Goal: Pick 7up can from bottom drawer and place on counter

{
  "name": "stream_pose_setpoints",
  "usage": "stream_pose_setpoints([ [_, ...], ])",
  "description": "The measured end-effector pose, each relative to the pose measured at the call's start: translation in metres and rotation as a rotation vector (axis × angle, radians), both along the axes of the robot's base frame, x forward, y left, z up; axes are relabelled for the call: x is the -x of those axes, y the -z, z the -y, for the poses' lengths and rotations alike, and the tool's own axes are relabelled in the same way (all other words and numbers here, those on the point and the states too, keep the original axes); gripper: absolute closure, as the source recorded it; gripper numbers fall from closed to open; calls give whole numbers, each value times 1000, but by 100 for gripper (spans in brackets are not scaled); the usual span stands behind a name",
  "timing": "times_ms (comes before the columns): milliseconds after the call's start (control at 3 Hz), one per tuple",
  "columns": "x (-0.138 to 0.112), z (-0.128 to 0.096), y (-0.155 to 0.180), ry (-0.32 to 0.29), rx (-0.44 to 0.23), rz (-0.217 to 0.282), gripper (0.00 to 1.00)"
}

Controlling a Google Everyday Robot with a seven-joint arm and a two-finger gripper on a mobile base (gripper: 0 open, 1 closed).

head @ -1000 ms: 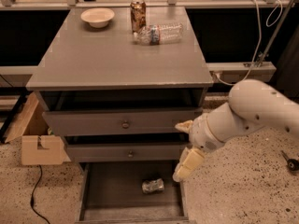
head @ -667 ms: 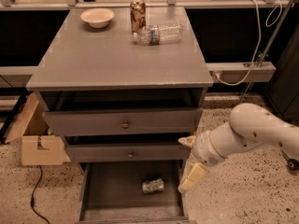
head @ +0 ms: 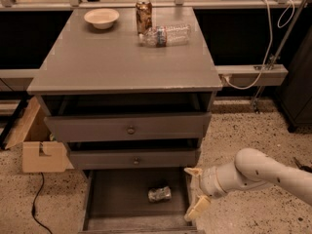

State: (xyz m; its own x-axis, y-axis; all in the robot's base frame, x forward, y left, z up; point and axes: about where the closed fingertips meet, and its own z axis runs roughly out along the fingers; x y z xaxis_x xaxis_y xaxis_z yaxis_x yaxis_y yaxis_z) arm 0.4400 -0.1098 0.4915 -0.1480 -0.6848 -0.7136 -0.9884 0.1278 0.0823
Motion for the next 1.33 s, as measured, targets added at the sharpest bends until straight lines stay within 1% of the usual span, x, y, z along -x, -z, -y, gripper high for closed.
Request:
stream_pose_setpoints([
  [333,0,0,1,0,0,0,0],
  [667,-13,-7,43,-2,1,-9,0],
  [1000,-37,-19,107,-38,4,10,0],
  [1333,-54,-29,157,-66,-16,31,0],
])
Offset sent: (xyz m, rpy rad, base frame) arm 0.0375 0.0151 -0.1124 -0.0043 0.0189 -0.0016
